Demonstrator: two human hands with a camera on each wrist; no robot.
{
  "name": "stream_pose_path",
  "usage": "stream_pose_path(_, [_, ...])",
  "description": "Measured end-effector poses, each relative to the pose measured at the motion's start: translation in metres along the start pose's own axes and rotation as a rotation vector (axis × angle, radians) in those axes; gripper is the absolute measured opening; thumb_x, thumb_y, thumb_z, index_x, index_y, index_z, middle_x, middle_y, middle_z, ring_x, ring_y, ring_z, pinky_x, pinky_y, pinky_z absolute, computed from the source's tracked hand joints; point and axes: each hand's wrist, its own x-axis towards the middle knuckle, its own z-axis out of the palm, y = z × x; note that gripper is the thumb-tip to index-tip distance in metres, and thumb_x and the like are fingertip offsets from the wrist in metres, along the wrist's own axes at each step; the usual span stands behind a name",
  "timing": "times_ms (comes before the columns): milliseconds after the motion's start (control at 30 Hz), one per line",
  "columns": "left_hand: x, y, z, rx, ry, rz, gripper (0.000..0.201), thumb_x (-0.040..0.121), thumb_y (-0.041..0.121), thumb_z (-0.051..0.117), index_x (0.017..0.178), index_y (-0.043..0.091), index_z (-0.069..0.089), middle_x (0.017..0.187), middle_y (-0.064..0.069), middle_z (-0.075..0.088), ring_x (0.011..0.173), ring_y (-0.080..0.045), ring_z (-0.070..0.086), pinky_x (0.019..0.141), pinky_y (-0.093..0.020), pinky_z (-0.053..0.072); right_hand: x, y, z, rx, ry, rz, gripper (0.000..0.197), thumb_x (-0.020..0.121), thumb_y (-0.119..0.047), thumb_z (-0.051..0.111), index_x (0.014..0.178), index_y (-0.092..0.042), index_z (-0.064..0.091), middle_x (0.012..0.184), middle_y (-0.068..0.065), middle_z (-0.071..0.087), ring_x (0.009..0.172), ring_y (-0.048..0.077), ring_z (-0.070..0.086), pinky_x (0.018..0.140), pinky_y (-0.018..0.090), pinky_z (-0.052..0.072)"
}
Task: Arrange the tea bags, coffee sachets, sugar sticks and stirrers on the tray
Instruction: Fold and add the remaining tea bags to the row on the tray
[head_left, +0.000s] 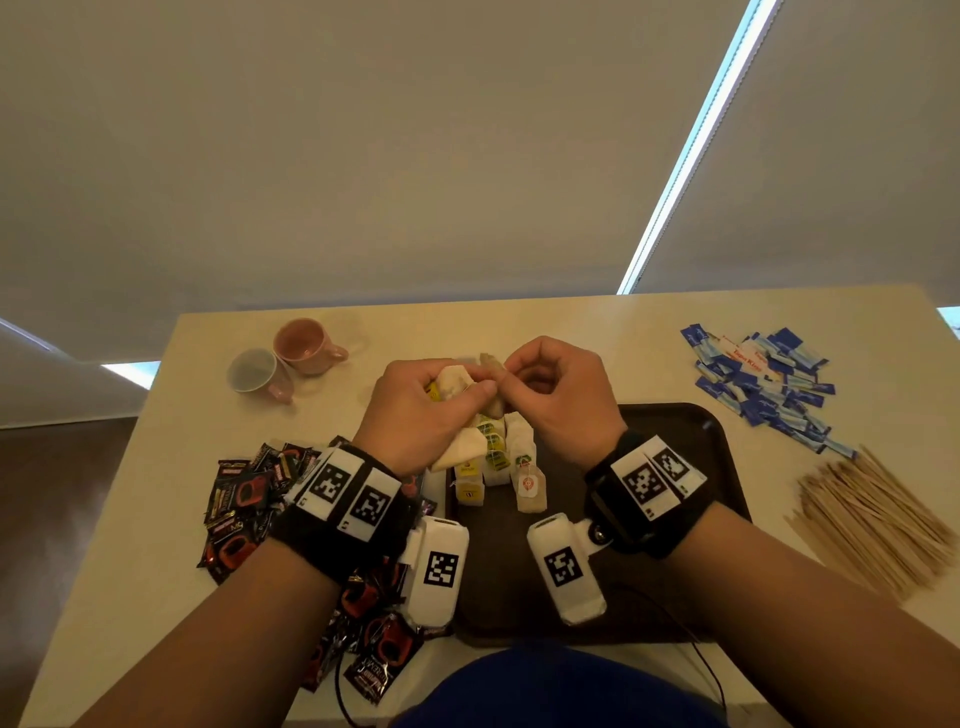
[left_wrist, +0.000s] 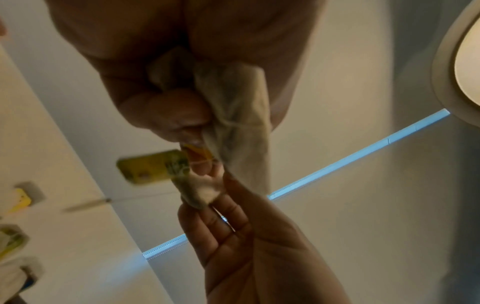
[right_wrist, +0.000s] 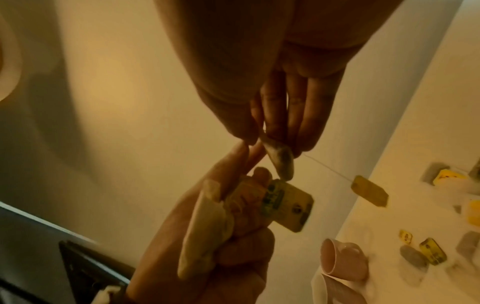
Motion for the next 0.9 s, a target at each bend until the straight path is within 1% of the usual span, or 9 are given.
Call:
stream_pose_path(133, [-0.002,0.000,-0.003,-0.118,0.037,-0.017,0.003,0.084,0.025,0.079,0.082,0.023,0.080,0.077,-0.003,0.076,0.074,-0.015,0.069,0.074,-0.039,0.055,-0.005,-0.005,0.002,0.019,-0.068,-0.110,0.011,0.088,-0.006,0.070,0.099,-0.007,0.072,0.086,0.003,0.074,0.078,0.010,0.071,0.073,0.024,0.058])
stream_pose_path(233, [-0.001,-0.003,-0.006,-0.148,0.050,-0.052,0.012,0.082,0.031,0.080,0.083,0.019,0.080,0.078,-0.006,0.076,0.073,-0.017,0.069,0.072,-0.042,0.055,-0.007,-0.006,0.002,-0.023,-0.099,-0.167,0.019,0.089,-0.007,0.069,0.107,-0.007,0.074,0.097,0.002,0.075,0.088,0.010,0.071,0.080,0.025,0.058])
stream_pose_path(400, [-0.004,0.003,-0.006,-0.142,0.004,0.004,0.014,0.092,0.015,0.068,0.085,0.023,0.076,0.067,0.004,0.071,0.064,-0.005,0.063,0.063,-0.019,0.049,-0.007,-0.006,0.002,0.012,-0.062,-0.129,0.019,0.083,-0.010,0.077,0.101,-0.007,0.071,0.088,0.004,0.072,0.081,0.015,0.070,0.074,0.028,0.060])
stream_pose_path(467, [-0.006,0.005,-0.009,-0.102,-0.046,0.042,0.020,0.095,0.010,0.063,0.080,0.014,0.076,0.064,0.004,0.068,0.060,-0.002,0.059,0.063,-0.015,0.046,-0.007,-0.007,0.001,0.027,-0.047,-0.109,0.023,0.079,-0.012,0.081,0.096,-0.005,0.068,0.085,0.004,0.071,0.077,0.016,0.069,0.071,0.029,0.059])
stream_pose_path(567, [-0.005,0.006,-0.013,-0.058,-0.127,0.058,0.025,0.097,0.008,0.061,0.078,0.001,0.075,0.066,0.006,0.069,0.066,0.000,0.062,0.073,-0.015,0.046,-0.006,-0.006,0.001,0.037,-0.027,-0.071,0.024,0.078,-0.012,0.082,0.095,-0.004,0.066,0.082,0.002,0.069,0.074,0.013,0.067,0.068,0.025,0.058])
stream_pose_path(667, [-0.004,0.007,-0.014,-0.044,-0.157,0.073,0.016,0.095,0.005,0.062,0.095,0.008,0.077,0.070,0.010,0.071,0.074,-0.001,0.066,0.076,-0.015,0.047,-0.006,-0.006,0.001,0.025,-0.017,-0.059,0.012,0.084,-0.007,0.075,0.094,-0.008,0.068,0.082,0.003,0.070,0.074,0.013,0.067,0.066,0.023,0.056])
stream_pose_path(733, [-0.003,0.006,-0.015,-0.028,-0.073,0.089,0.014,0.094,0.006,0.065,0.093,0.012,0.078,0.072,0.012,0.071,0.076,-0.002,0.067,0.075,-0.017,0.048,-0.006,-0.006,-0.001,0.028,-0.016,-0.040,0.011,0.088,-0.003,0.067,0.090,-0.014,0.069,0.081,0.002,0.071,0.076,0.015,0.068,0.068,0.026,0.057])
stream_pose_path(800, [-0.001,0.007,-0.017,-0.025,0.021,0.098,0.009,0.091,0.008,0.069,0.090,0.013,0.076,0.071,0.013,0.070,0.068,0.000,0.065,0.068,-0.015,0.047,-0.005,-0.006,-0.004,0.032,-0.026,-0.015,0.016,0.090,-0.002,0.064,0.088,-0.018,0.068,0.080,-0.004,0.070,0.074,0.009,0.067,0.067,0.023,0.058])
stream_pose_path(900, [0.001,0.010,-0.019,0.040,-0.009,0.095,0.010,0.088,0.017,0.074,0.098,0.017,0.076,0.075,0.009,0.072,0.064,-0.002,0.065,0.066,-0.014,0.048,-0.005,-0.008,-0.008,0.059,-0.059,-0.022,0.016,0.090,-0.001,0.064,0.089,-0.015,0.069,0.081,-0.003,0.070,0.074,0.006,0.068,0.066,0.019,0.056])
